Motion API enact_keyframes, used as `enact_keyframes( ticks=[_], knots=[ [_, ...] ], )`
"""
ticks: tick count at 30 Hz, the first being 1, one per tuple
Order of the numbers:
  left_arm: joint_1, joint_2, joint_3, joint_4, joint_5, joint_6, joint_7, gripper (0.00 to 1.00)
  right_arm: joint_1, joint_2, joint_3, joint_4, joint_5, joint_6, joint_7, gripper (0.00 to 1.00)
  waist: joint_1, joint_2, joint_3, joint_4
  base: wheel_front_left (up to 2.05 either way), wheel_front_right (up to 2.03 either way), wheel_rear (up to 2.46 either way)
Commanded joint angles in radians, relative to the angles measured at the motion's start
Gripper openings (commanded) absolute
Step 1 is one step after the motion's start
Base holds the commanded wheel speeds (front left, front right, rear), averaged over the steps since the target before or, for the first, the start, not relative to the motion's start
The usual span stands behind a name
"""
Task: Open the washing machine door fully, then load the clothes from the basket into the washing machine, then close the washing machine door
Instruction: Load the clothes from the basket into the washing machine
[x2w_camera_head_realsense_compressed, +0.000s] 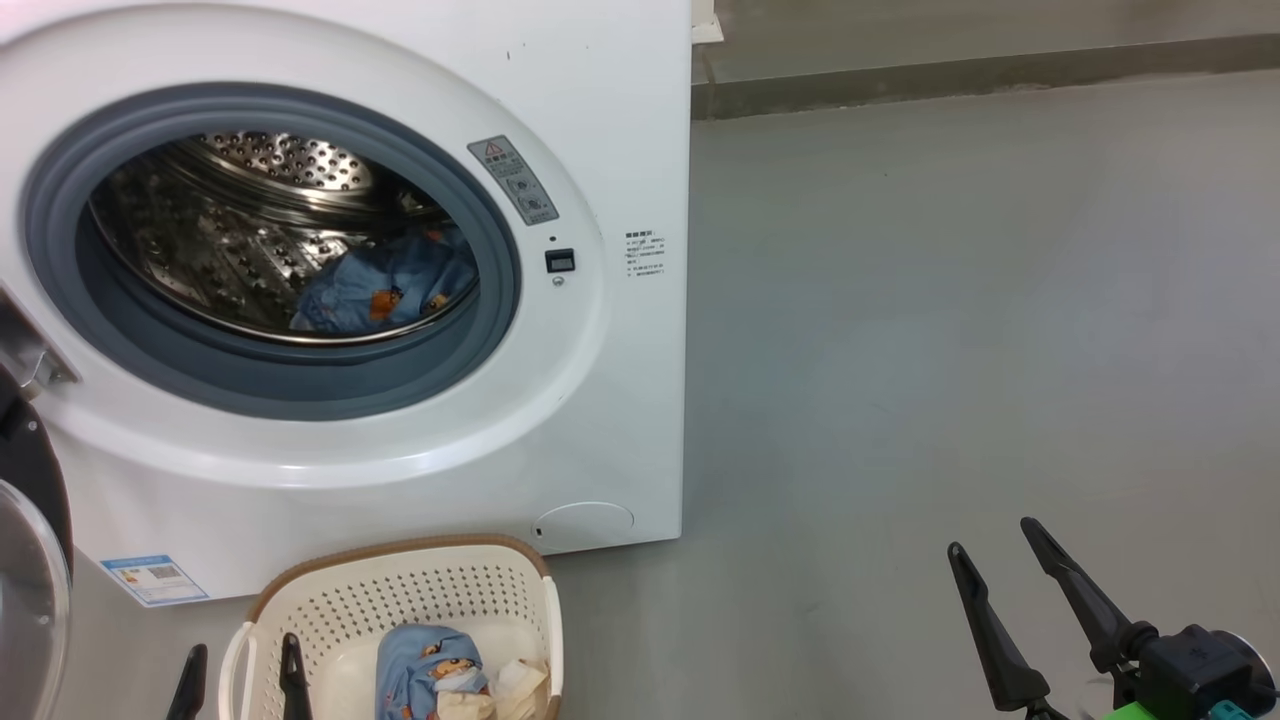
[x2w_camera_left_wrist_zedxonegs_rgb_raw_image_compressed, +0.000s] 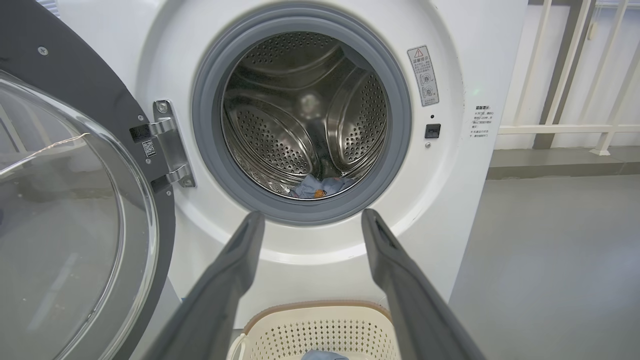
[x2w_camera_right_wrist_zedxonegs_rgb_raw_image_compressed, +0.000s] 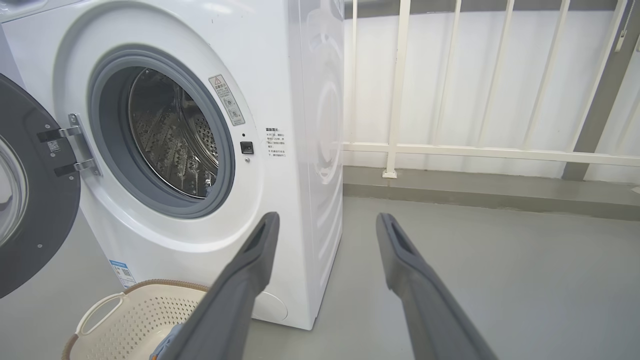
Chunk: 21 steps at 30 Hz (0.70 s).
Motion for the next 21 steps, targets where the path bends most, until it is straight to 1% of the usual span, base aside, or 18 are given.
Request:
enact_keyframes(
  ticks=[1, 15, 21],
  knots=[
    [-0.032, 0.004, 0.031, -0.009, 0.010, -0.009, -0.005, 1.00, -0.012, -0.010, 0.025, -0.019, -0.010, 0.002, -0.005, 1.00, 0.0000, -0.0001, -0.002, 0.001, 0.00, 0.00, 0.00],
    [-0.063, 0.002, 0.016, 0.007, 0.011, -0.024, -0.005, 1.00, -0.018, -0.015, 0.020, -0.018, -0.007, 0.002, -0.005, 1.00, 0.0000, -0.0001, 0.009, 0.018, 0.00, 0.00, 0.00],
    [-0.105, 0.001, -0.014, 0.099, 0.006, -0.045, -0.005, 1.00, -0.021, -0.016, 0.022, -0.020, -0.006, 0.002, -0.005, 1.00, 0.0000, -0.0001, 0.025, 0.023, 0.00, 0.00, 0.00]
  ],
)
